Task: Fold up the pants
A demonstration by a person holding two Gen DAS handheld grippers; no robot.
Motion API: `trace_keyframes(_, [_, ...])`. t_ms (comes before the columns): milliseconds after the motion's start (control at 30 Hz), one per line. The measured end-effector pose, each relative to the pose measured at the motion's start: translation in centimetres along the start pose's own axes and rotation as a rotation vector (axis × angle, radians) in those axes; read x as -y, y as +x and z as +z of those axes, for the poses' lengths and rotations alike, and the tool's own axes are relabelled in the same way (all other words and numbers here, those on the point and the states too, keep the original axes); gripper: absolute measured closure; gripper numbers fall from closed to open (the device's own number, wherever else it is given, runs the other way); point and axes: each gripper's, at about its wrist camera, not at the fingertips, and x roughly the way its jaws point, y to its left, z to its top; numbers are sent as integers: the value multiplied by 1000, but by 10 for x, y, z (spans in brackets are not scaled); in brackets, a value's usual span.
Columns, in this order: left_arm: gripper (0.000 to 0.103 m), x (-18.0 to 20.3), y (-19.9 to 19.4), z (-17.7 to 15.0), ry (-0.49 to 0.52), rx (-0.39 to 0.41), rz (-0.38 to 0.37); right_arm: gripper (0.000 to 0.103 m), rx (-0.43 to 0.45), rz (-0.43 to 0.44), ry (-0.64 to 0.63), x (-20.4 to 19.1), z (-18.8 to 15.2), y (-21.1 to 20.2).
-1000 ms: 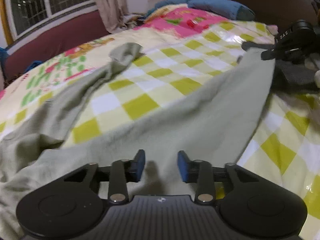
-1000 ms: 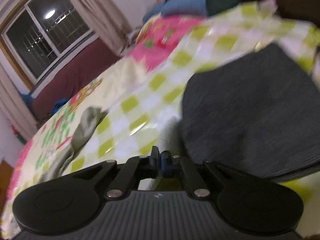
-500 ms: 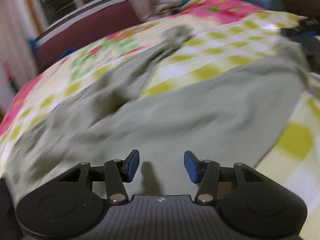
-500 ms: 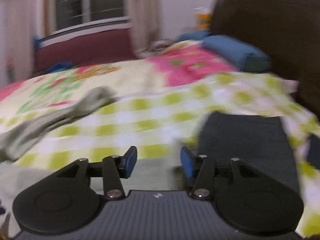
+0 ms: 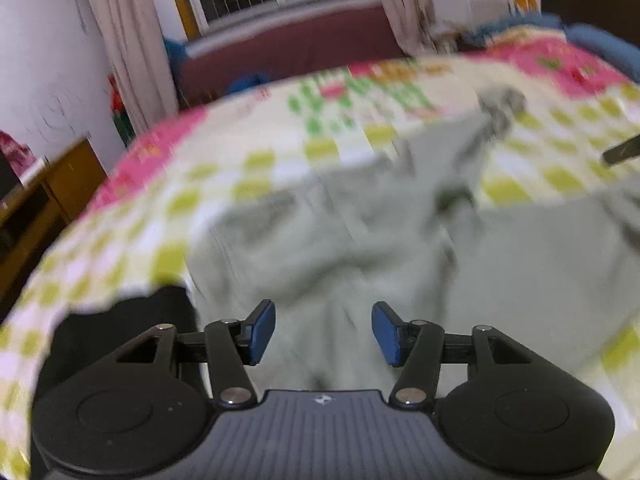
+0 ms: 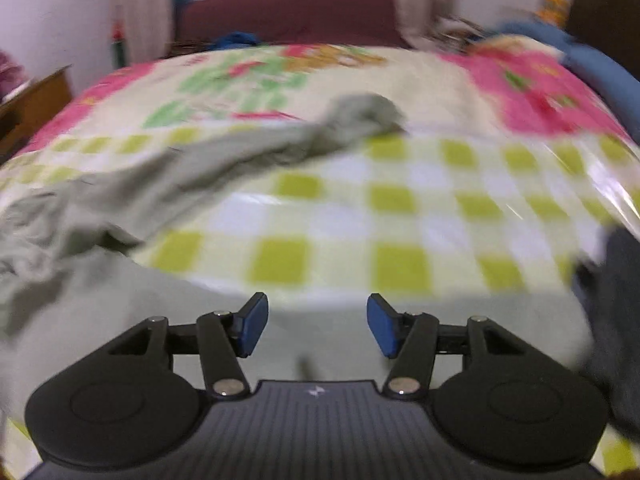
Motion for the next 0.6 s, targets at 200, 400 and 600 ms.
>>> trace_keyframes(200, [19, -38, 75, 52, 63, 34, 69, 38, -73, 203, -108, -59, 99, 103])
trace_keyframes(400, [19, -74, 153, 65, 120, -89, -2, 37, -99, 325, -345, -128, 149, 153])
trace_keyframes(600, [18, -107, 189, 75, 36, -194, -160, 34, -190, 451, -626, -188, 157, 185])
